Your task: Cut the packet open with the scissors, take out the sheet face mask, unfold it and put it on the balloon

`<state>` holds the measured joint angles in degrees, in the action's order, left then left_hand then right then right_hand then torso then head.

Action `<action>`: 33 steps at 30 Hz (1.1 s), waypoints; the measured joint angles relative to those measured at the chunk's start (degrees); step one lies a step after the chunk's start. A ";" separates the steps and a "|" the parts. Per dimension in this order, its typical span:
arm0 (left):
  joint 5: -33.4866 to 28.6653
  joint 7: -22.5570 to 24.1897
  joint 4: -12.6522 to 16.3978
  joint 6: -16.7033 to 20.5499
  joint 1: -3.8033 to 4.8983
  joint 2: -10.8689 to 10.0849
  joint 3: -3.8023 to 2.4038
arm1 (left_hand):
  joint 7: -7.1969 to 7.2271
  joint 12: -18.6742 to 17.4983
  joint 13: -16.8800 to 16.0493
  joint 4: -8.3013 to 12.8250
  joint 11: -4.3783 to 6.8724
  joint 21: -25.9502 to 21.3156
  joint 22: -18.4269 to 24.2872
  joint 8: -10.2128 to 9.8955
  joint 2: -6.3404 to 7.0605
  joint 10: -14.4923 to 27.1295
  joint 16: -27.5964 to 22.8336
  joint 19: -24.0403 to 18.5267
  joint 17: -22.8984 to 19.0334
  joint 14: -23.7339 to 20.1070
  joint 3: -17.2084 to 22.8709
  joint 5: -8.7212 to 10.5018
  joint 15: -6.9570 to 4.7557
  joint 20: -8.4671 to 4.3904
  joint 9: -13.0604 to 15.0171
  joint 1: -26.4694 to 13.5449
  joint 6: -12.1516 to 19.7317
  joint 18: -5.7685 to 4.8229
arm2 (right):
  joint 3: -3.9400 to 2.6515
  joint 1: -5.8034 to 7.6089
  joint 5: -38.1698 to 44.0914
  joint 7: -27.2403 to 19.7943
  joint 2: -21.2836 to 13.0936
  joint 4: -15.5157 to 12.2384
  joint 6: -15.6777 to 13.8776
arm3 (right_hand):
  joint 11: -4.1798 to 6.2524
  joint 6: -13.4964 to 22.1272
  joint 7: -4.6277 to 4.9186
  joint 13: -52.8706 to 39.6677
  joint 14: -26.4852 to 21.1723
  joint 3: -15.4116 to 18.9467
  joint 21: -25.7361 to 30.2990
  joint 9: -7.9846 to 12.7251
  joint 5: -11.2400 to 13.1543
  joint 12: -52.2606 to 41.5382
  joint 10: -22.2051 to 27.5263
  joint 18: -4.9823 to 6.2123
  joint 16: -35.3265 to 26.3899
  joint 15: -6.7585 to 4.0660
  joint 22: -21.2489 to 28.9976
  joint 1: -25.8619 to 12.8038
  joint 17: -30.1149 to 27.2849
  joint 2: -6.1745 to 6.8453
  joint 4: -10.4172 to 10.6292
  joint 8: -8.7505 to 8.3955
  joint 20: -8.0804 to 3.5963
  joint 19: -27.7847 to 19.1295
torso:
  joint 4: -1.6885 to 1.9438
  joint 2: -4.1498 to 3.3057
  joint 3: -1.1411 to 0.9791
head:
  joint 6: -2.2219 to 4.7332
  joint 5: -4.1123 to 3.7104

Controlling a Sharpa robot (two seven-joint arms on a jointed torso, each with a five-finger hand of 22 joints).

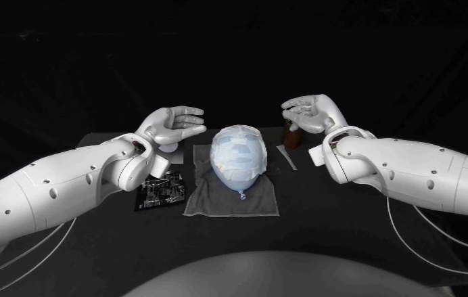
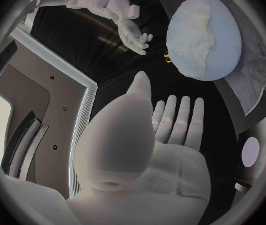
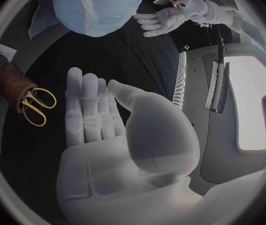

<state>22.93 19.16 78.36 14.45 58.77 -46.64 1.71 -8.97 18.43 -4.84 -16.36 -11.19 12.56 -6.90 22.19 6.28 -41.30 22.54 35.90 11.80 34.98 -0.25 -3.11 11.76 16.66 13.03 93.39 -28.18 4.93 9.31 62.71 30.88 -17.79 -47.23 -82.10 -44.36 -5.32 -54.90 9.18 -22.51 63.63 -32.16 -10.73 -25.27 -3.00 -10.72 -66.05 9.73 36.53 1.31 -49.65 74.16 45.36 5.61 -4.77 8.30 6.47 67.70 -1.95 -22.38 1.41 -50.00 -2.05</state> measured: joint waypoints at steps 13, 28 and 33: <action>-10.07 4.62 -0.27 1.96 -0.13 -1.80 0.04 | -1.66 -4.67 1.15 0.15 0.33 2.30 0.59 0.91 -2.22 -12.17 0.23 9.72 0.57 10.37 1.07 0.00 -2.54 -0.18 0.09 2.22 -10.22 4.56 | 0.00 0.08 -7.81 -3.29 -1.81 -0.47 7.05 | -0.84 -0.13 0.70 13.42 3.51 0.40 6.92 1.31 0.00 6.48 -3.28 -0.43 -20.76 1.32 11.66 1.54 -15.24 -1.54 -1.66 -1.48 0.94 -0.48 | 0.01 0.19 0.09 | 0.00 2.19; 0.28 -5.06 1.03 3.45 -0.44 -1.36 0.44 | -1.36 10.21 -9.08 -0.23 4.98 24.26 -10.68 11.44 -2.63 -19.06 39.25 29.46 27.23 33.46 -9.20 0.10 -9.35 -9.49 5.97 -10.00 -15.01 4.88 | 0.00 0.06 3.27 -4.40 -0.91 -0.86 8.26 | -5.52 6.12 3.54 18.93 -9.61 8.19 7.30 4.11 0.00 6.81 8.16 -0.45 -32.54 7.67 27.19 -4.83 -22.91 3.76 2.29 -4.34 6.97 -16.32 | -0.03 0.09 -0.01 | 0.00 3.24; 7.13 -12.40 1.44 2.46 -0.48 -0.51 0.49 | -0.49 25.46 -19.65 -0.38 5.77 33.56 -17.26 19.90 -4.86 -13.03 48.63 25.66 37.00 35.28 -13.07 0.10 -10.54 -9.94 11.25 -12.80 -11.92 4.88 | 0.01 0.87 13.22 -3.90 0.53 -0.90 8.90 | -8.41 26.41 0.67 19.18 -30.28 21.29 7.91 11.49 0.15 7.24 24.54 -2.66 -33.22 11.32 39.21 -3.91 -31.03 3.88 4.94 -5.25 10.07 -42.25 | -0.02 0.09 0.01 | 0.00 3.58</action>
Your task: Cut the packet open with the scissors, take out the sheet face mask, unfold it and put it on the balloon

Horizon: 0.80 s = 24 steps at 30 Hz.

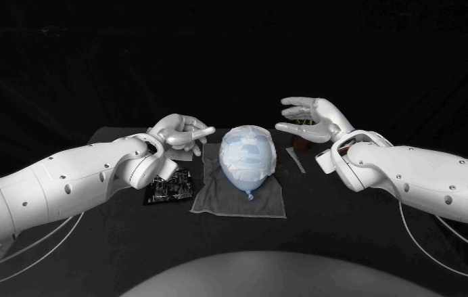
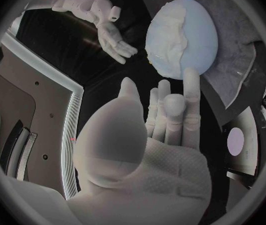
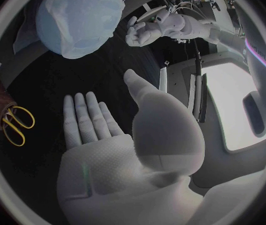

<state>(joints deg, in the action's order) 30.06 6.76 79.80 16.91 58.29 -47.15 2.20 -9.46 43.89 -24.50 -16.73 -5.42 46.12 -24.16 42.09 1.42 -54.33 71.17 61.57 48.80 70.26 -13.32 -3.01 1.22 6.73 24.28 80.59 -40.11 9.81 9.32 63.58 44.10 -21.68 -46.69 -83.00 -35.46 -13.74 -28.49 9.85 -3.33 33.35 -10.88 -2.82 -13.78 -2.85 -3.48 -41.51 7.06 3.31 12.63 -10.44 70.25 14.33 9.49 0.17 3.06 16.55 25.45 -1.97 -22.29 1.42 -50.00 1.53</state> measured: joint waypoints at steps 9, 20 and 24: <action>7.88 -9.19 -0.04 -1.20 0.01 1.39 0.03 | 0.54 8.20 -5.05 -0.15 0.53 4.01 -3.03 5.15 0.80 2.71 0.54 -3.03 0.30 -0.24 0.34 0.00 0.23 0.04 2.72 -1.83 1.67 -0.02 | -0.08 1.53 20.51 5.86 4.71 2.10 4.38 | 4.53 18.12 -7.44 2.10 -27.59 27.94 1.40 7.41 -0.57 2.22 31.55 -3.21 -2.30 -2.29 7.37 9.66 -11.03 8.43 17.15 -1.55 0.46 -17.25 | 0.07 -0.07 0.09 | 0.00 0.33; 10.65 -13.05 -0.02 -1.00 0.14 1.74 0.03 | 0.56 10.21 -6.18 0.05 0.60 5.04 -3.74 6.49 0.57 3.05 0.87 -3.44 0.97 -0.24 0.86 0.00 0.23 0.03 3.37 -2.06 2.06 -0.06 | -0.06 2.03 25.70 13.55 10.19 7.88 15.70 | 3.05 22.88 -6.78 2.38 -30.20 27.94 1.40 9.57 -0.58 2.44 36.29 -3.26 -2.30 -1.99 8.14 7.44 -12.33 8.02 17.15 -1.87 0.66 -18.84 | 0.12 -0.07 0.08 | 0.00 0.64; 10.97 -13.51 0.00 -0.78 0.17 1.96 0.04 | 0.56 10.53 -6.28 0.05 0.61 5.26 -3.84 6.85 0.57 3.06 1.10 -3.64 0.98 -0.03 0.86 0.00 0.01 -0.18 3.49 -2.06 2.06 -0.07 | -0.05 2.07 23.74 15.09 11.64 9.16 19.87 | 2.56 22.96 -5.96 2.38 -30.20 27.94 1.40 9.60 -0.58 2.44 36.39 -3.34 -2.30 -1.99 8.27 7.31 -12.46 8.07 17.15 -1.87 0.46 -19.05 | 0.05 -0.04 0.07 | 0.00 0.79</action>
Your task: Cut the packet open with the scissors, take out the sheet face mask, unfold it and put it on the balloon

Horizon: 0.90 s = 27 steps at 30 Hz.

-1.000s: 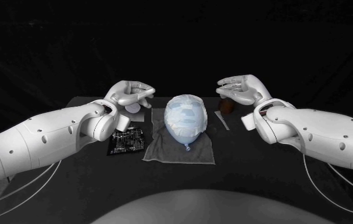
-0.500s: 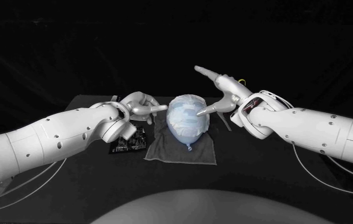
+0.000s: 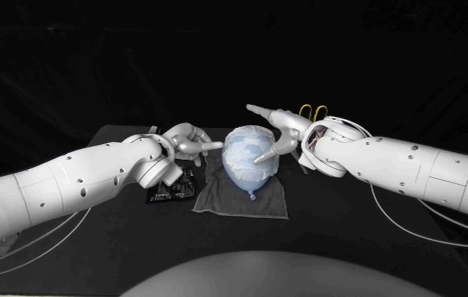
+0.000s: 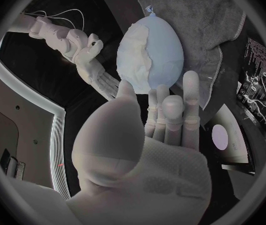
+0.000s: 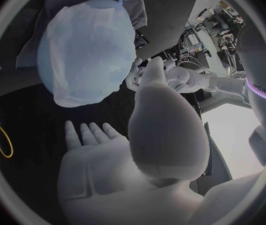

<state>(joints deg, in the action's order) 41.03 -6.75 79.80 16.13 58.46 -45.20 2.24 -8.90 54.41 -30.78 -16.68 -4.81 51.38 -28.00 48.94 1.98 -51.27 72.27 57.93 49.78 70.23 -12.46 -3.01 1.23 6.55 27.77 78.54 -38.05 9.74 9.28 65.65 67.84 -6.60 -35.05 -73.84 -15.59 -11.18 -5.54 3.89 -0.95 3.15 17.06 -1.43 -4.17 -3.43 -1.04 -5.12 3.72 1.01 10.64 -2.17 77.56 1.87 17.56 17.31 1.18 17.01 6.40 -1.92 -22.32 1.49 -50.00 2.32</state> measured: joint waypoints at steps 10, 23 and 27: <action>-0.10 -0.46 -0.24 0.64 0.03 1.06 0.01 | 0.20 0.64 -0.31 0.00 0.11 0.39 -0.27 0.73 -0.62 0.52 0.00 -0.40 -0.92 -0.05 0.00 0.00 -0.05 0.00 0.17 1.23 0.21 -0.03 | 0.18 -0.47 -1.53 2.61 3.02 3.28 5.06 | -0.20 0.09 1.16 -0.01 -0.62 0.00 0.00 0.07 0.00 0.00 0.21 -0.25 -0.23 0.20 0.05 0.00 -0.07 0.00 0.00 0.00 0.00 0.01 | -0.06 0.04 -0.07 | 0.00 0.09; -0.89 -0.84 -0.46 0.83 0.06 1.75 0.08 | 0.20 2.05 -0.76 0.02 0.00 1.66 -0.95 1.63 -0.22 0.80 1.24 -0.61 1.41 1.16 -0.02 0.00 -0.31 0.21 0.35 4.17 0.62 -0.06 | 0.21 -0.89 -1.16 4.53 3.55 3.41 5.70 | -0.41 -0.09 1.34 -0.01 -0.61 0.00 0.00 -0.07 -0.01 0.00 0.00 -0.26 -0.23 0.20 0.10 0.00 -0.06 0.00 0.00 0.00 0.00 0.01 | -0.03 0.01 -0.01 | 0.00 -0.16; -0.61 -0.91 -0.62 0.82 0.06 2.07 0.25 | 0.20 3.64 -1.30 0.11 0.02 2.77 -1.54 2.80 -0.40 0.78 2.97 -0.61 3.98 2.82 -0.58 0.00 -0.51 0.21 0.79 5.59 0.62 -0.07 | 0.26 -1.12 -0.34 5.07 3.94 3.86 5.94 | -0.41 -0.40 1.65 -0.02 -0.61 -0.43 0.00 -0.52 -0.01 0.00 0.00 -0.26 -0.22 0.20 0.10 0.00 -0.12 0.00 -0.06 0.00 0.00 0.02 | -0.03 0.01 -0.01 | 0.00 -0.12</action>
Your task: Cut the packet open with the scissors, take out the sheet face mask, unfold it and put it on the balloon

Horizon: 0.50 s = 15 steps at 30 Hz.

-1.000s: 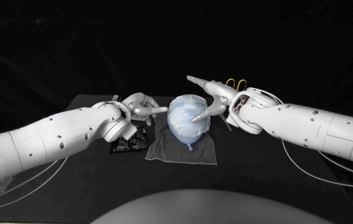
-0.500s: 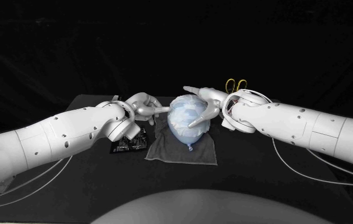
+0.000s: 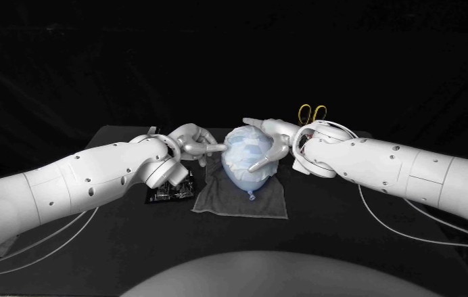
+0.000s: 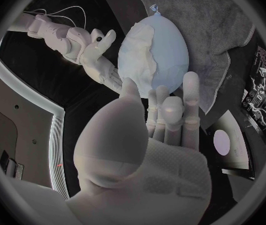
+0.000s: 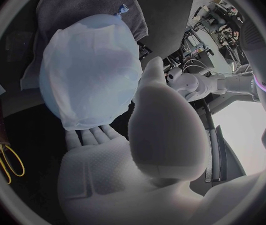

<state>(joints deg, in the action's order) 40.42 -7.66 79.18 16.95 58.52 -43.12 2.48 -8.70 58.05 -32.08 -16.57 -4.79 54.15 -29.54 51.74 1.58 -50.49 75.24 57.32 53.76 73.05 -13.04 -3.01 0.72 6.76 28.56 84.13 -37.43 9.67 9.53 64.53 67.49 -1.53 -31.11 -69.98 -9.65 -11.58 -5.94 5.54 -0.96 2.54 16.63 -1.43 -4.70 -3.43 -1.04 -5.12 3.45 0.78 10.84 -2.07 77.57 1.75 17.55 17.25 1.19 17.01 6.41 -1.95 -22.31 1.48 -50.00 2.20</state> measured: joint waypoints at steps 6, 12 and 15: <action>0.56 -0.09 -0.40 0.04 -0.01 0.35 0.10 | 0.82 4.57 -2.17 -0.11 1.12 4.12 -3.68 1.64 -0.64 -1.13 4.93 1.67 8.48 5.05 -1.19 0.00 -0.66 -1.05 0.68 1.09 0.18 -0.04 | 0.26 -0.36 2.58 0.59 0.75 1.12 -0.28 | 1.06 -0.99 0.44 -0.12 0.14 -0.24 0.00 -0.59 0.00 0.00 -1.06 -0.01 0.00 -0.15 0.00 0.02 0.26 -0.02 0.19 0.34 0.00 0.00 | 0.00 -0.01 -0.03 | 0.00 0.07; 1.00 -0.19 -0.52 0.07 -0.02 0.35 0.12 | 0.63 6.02 -2.87 0.11 1.12 6.10 -5.55 -3.33 -2.07 -1.13 5.68 2.02 9.35 5.40 -2.57 0.00 -0.73 -1.17 -3.10 2.51 0.24 -0.39 | 0.37 -0.70 5.44 1.04 1.15 1.71 -1.12 | 1.46 -1.33 0.78 -0.17 0.63 -0.82 0.00 -0.89 0.00 0.00 -1.46 -0.02 0.00 -0.29 -0.01 0.78 0.57 -0.78 0.02 0.60 0.00 0.44 | -0.03 -0.01 -0.09 | 0.00 0.11; 1.05 -0.20 -0.44 -0.03 -0.02 0.24 0.13 | 0.68 6.02 -2.80 0.04 0.95 6.11 -5.46 -5.87 -2.61 -1.44 5.43 1.32 8.13 5.22 -3.59 0.00 -0.55 -0.94 -5.18 3.05 -2.27 -0.41 | 0.40 -0.81 6.43 1.24 1.17 1.72 -1.44 | 1.65 -1.78 0.88 -0.23 0.95 -1.17 0.00 -1.10 0.00 0.00 -1.65 -0.03 0.00 -0.32 -0.01 0.99 0.65 -0.99 0.06 0.80 0.00 0.44 | -0.07 0.01 -0.09 | 0.00 0.07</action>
<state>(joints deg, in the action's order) 41.47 -7.86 78.74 16.91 58.50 -42.89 2.61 -8.02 64.07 -34.87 -16.53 -3.84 60.26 -35.01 45.87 -1.03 -51.93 80.66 58.64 61.89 78.27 -16.63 -3.01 0.17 5.82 23.38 87.18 -39.69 9.26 9.93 63.72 73.92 -0.28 -29.94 -68.26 -11.09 -9.93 -7.72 6.42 -1.19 3.49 15.46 -1.43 -5.80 -3.44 -1.04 -6.77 3.43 0.78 10.52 -2.08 78.55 2.40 16.57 17.31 1.99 17.00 6.86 -2.02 -22.31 1.40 -50.00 2.27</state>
